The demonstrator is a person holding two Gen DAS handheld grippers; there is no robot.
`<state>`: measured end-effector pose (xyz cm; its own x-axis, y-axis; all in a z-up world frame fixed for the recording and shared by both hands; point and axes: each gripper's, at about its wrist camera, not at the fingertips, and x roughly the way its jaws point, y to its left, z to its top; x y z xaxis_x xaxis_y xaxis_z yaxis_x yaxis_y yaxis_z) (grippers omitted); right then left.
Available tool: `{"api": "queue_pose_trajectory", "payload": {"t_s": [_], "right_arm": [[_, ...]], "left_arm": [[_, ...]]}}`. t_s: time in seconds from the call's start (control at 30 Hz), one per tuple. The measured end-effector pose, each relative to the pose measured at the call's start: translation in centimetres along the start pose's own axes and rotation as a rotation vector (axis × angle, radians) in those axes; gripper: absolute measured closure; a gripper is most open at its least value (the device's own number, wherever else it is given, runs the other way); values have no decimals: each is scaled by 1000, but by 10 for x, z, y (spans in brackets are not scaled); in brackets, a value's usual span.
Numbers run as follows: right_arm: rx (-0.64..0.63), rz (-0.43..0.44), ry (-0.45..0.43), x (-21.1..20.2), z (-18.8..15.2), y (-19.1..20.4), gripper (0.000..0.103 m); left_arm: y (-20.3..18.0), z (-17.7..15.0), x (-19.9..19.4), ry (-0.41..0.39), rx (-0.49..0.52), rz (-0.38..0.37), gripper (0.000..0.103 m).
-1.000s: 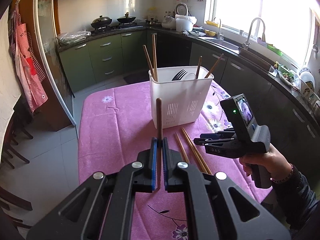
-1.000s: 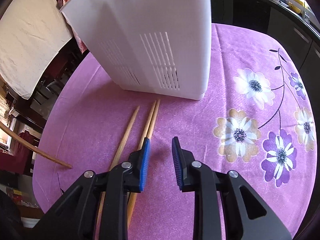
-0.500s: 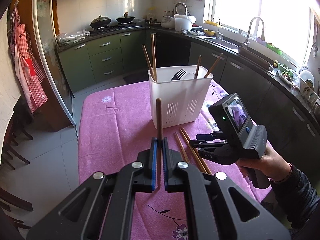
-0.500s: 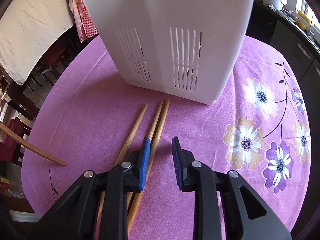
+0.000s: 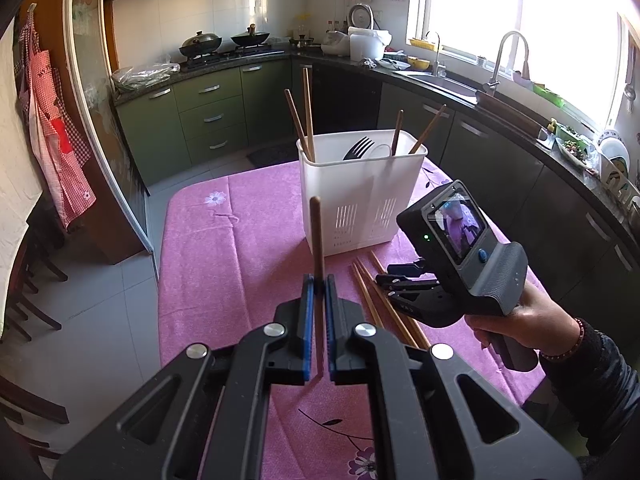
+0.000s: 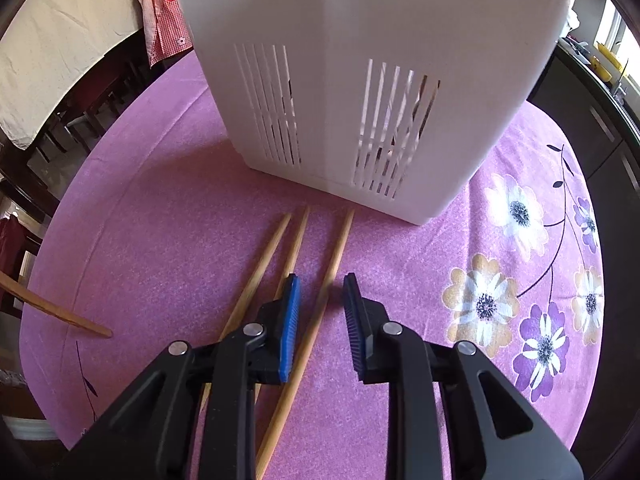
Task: Organize utensils
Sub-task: 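Lower the right gripper onto a chopstick, close and lift it while the left gripper holds its chopstick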
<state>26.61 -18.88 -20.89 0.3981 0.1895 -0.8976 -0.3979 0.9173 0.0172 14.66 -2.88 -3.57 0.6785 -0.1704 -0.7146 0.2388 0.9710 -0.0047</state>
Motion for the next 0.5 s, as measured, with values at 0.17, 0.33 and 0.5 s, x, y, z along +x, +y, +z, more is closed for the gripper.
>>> {"api": "queue_pose_trajectory", "payload": {"t_s": [0.17, 0.33, 0.5], "right_arm": [[23, 10, -41, -14, -3, -8, 97], [62, 60, -203, -74, -8, -21, 97], [84, 79, -403, -151, -30, -37, 97]], "left_arm": [[0, 0, 0, 1, 6, -1, 97], [1, 1, 0, 4, 6, 3, 97], [0, 1, 0, 3, 12, 3, 97]]}}
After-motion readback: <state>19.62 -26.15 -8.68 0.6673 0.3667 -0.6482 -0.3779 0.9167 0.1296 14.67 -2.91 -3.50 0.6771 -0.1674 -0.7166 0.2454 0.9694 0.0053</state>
